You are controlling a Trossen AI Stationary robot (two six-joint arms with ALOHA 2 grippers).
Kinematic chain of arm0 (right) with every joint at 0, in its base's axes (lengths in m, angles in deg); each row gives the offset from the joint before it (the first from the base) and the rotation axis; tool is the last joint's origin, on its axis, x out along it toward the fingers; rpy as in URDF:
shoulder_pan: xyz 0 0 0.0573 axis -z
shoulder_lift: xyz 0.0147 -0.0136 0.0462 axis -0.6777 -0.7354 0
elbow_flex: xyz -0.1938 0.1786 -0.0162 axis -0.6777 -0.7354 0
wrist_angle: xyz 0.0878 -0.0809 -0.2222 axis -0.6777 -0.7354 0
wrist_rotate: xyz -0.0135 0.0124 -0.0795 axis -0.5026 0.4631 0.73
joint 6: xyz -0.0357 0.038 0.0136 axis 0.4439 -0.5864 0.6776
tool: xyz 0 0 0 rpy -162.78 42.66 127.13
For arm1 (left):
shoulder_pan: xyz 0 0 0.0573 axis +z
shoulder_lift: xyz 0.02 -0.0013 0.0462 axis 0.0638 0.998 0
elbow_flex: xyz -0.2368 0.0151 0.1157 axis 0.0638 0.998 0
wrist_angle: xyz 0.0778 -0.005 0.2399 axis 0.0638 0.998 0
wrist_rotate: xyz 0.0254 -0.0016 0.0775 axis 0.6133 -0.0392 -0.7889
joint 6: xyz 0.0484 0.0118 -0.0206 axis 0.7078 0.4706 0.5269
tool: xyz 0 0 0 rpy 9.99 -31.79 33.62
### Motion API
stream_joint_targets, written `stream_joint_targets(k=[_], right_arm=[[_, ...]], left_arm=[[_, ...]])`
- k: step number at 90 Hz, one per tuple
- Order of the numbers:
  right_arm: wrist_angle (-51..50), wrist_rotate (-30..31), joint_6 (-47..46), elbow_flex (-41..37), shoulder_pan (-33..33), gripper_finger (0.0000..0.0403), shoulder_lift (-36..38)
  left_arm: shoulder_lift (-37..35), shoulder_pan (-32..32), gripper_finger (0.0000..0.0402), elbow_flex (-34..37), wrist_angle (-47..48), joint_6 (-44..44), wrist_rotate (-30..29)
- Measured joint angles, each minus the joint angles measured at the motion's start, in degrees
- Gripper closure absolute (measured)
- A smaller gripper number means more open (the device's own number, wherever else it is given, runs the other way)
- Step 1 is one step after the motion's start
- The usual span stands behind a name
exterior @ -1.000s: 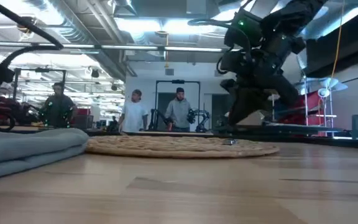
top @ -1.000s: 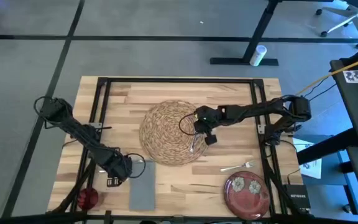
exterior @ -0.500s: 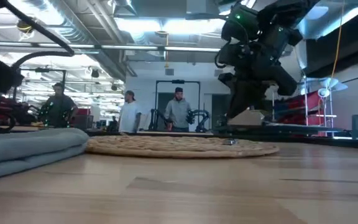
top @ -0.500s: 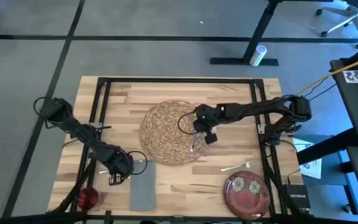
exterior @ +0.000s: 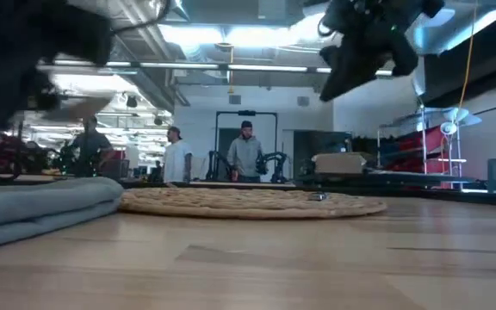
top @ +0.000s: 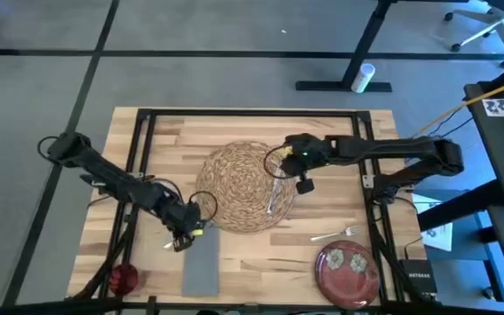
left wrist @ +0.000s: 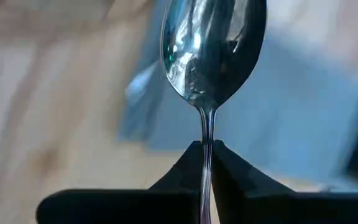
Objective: Set table place
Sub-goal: Put the silver spoon to the right of the silver table knife on the brown placemat
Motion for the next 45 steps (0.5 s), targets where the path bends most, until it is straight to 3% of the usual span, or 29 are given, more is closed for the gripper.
stream_joint_targets(k=[9,28,45], right_arm=[[-3.2,2.4,-0.4,0.0,0.0,0.0402,3.3],[-6.5,5.7,-1.7,0.0,0.0,0.0402,7.6],[-7.7,7.0,-1.9,-0.1,0.0,0.0402,8.4]], left_arm=[[0.0,2.6,0.0401,0.0,-9.9,-1.0,-0.1],[3.4,10.3,0.0401,0.0,-31.7,-1.0,-5.9],[7.9,16.5,0.0401,0.0,-43.9,0.1,-6.8]])
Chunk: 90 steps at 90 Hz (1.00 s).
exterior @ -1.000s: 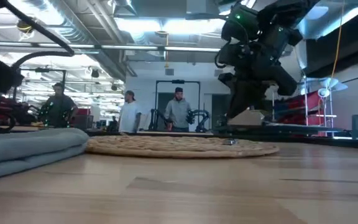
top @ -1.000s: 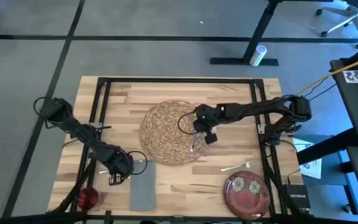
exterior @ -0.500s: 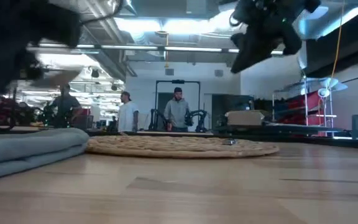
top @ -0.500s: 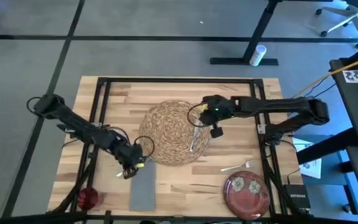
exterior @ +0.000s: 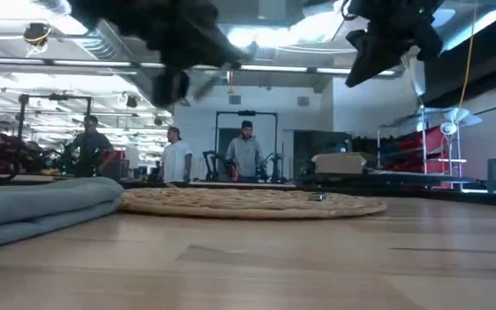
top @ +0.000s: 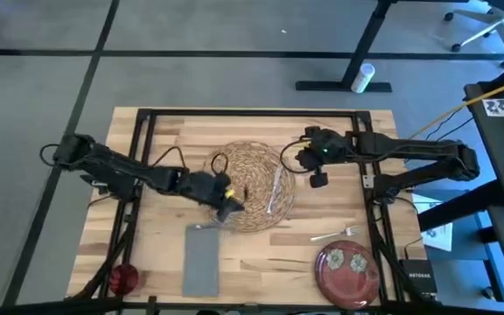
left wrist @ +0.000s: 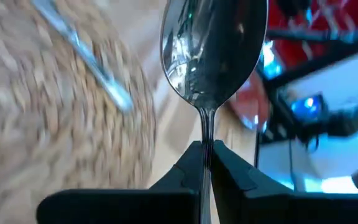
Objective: Set table place
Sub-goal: Put the silver spoon to the right of the silver table knife on the brown placemat
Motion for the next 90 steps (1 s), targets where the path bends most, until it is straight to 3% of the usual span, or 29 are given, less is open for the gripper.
stream_joint_targets(k=[17,38,51,61,90], right_arm=[[0.1,0.2,0.0,0.0,0.0,0.0402,0.0],[0.1,0.2,-0.1,0.0,0.0,0.0402,0.0],[0.0,0.2,-0.2,0.0,0.0,0.0402,0.0],[-0.3,0.2,-0.2,0.0,0.0,0.0402,0.0],[-0.7,0.2,-0.2,0.0,0.0,0.0402,0.0]], left_arm=[[5.4,3.4,0.0401,-2.7,-7.2,1.2,0.2],[15.6,5.4,0.0401,-13.3,-7.7,6.2,2.1],[22.2,6.8,0.0401,-19.0,-4.7,8.1,4.1],[25.9,8.6,0.0401,-21.8,-0.2,9.3,1.7],[30.3,11.2,0.0401,-24.5,0.9,7.9,-0.1]])
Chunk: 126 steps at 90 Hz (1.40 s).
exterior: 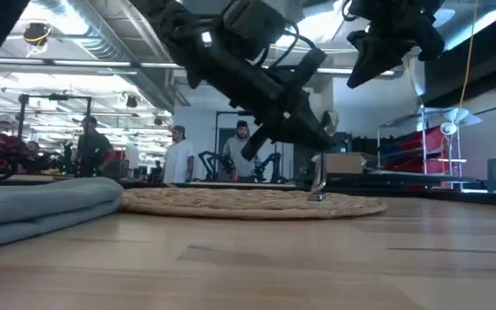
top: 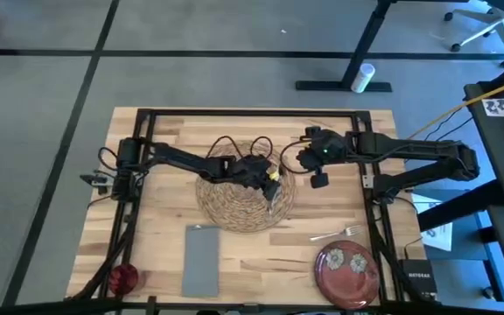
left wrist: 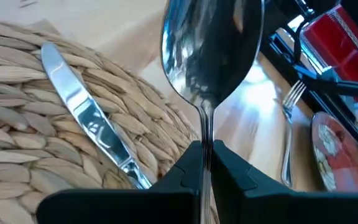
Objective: Set table place
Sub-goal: Put the silver spoon to the right of the silver table knife on the brown placemat, then adjust the brown placemat
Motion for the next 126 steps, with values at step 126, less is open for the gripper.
stream_joint_targets(k=[126], right_arm=[[-1.6,0.1,-0.2,0.0,0.0,0.0402,0.0]], left_arm=[[8.2,-0.6,0.0314,-9.0,2.6,-1.5,-1.4]])
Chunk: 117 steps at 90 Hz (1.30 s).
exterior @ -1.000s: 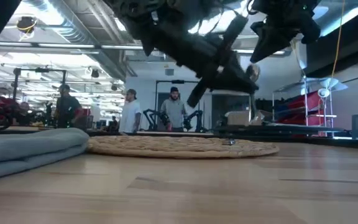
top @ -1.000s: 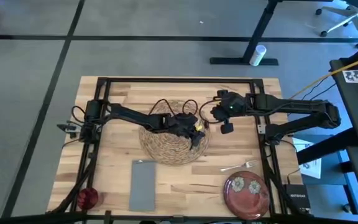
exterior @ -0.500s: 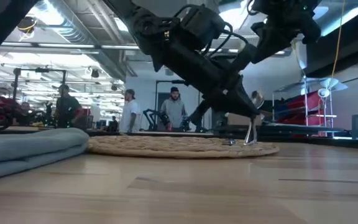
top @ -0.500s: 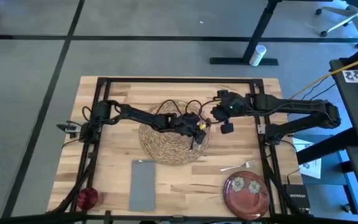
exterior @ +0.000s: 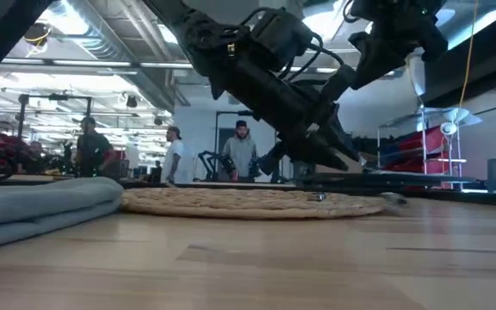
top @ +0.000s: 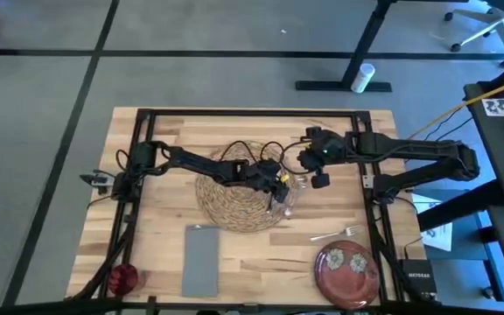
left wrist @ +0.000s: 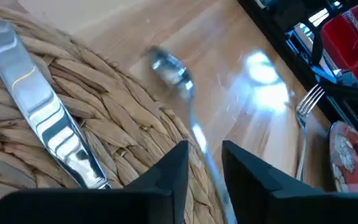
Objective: Set table place
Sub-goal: Adjust the brown placemat
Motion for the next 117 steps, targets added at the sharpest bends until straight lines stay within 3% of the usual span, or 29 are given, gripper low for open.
stream_joint_targets(k=[16,42,70,95,117], right_arm=[[-0.3,0.0,0.0,0.0,0.0,0.0402,0.0],[-5.1,0.0,-1.1,0.0,0.0,0.0402,0.0],[-3.3,3.5,-3.1,-2.7,-2.9,0.0402,0.0],[7.8,2.4,-10.5,-13.9,-7.9,0.0402,0.0],[12.8,2.4,-14.7,-16.6,-9.0,0.0402,0.0]], left_arm=[[-0.9,0.1,0.0317,0.1,3.6,9.2,1.3],[-9.8,0.2,0.0397,0.1,23.5,23.9,-0.1],[-16.9,-0.7,0.0401,2.2,48.1,31.2,-10.2],[-19.3,-0.9,0.0402,14.1,49.5,28.6,-10.3],[-19.6,-2.9,0.0402,20.0,39.5,26.4,-10.2]])
